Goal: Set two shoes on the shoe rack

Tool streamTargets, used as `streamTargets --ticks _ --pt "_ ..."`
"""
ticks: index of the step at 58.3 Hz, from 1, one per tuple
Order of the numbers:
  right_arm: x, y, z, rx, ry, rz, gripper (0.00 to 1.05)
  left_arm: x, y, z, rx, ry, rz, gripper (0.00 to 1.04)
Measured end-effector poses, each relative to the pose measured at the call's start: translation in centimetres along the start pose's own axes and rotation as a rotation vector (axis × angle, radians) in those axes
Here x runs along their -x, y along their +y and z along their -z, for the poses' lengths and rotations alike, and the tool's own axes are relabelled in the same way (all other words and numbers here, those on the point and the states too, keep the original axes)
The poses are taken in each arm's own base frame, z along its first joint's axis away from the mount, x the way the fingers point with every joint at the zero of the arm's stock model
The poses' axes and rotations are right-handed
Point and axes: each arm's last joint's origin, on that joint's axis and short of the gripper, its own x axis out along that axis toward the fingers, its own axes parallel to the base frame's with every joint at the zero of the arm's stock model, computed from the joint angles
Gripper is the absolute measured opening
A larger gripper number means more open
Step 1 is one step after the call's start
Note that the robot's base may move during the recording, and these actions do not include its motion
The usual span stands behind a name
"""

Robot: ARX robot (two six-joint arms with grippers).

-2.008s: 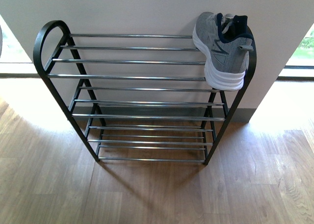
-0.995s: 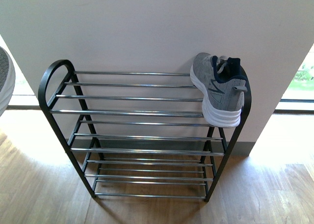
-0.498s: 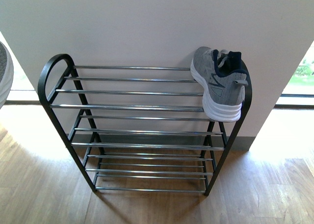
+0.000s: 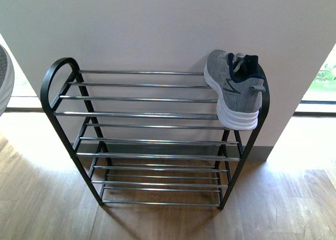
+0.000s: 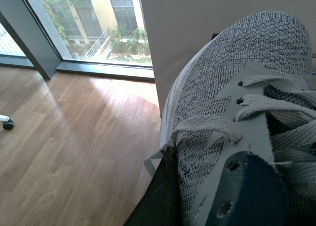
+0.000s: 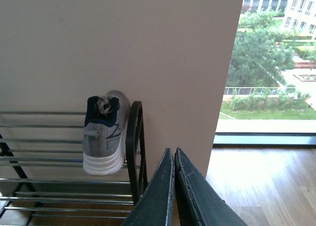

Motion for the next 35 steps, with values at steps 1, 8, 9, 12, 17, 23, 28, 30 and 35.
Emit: streamTargets --ticks 1,8,9,12,17,23,28,30,35 --pt "0.1 0.0 0.0 0.0 0.0 0.0 0.01 0.0 0.0 0.0 0.0 0.0 -0.001 0.02" --pt "0.4 0.0 -0.1 0.0 -0.002 0.0 0.01 0.0 0.0 0.0 0.0 0.0 -0.001 0.02" --pt "0.4 0.0 -0.1 0.0 -0.002 0.0 0.01 0.0 0.0 0.0 0.0 0.0 0.0 0.02" --pt "0.5 0.0 -0.1 0.0 -0.003 0.0 0.01 0.0 0.0 0.0 0.0 0.0 -0.001 0.02" --pt "0.8 0.0 -0.1 0.0 -0.004 0.0 0.01 0.0 0.0 0.0 0.0 0.0 0.0 0.02" --pt "1.1 0.0 -0.1 0.0 -0.003 0.0 0.01 0.0 0.0 0.0 0.0 0.0 -0.001 0.02" --pt "1.3 0.0 -0.1 0.0 -0.003 0.0 0.01 0.0 0.0 0.0 0.0 0.0 -0.001 0.02" --pt "1.3 0.0 -0.1 0.0 -0.003 0.0 0.01 0.0 0.0 0.0 0.0 0.0 -0.001 0.02" --pt "1.4 0.0 -0.1 0.0 -0.003 0.0 0.01 0.0 0.0 0.0 0.0 0.0 -0.001 0.02"
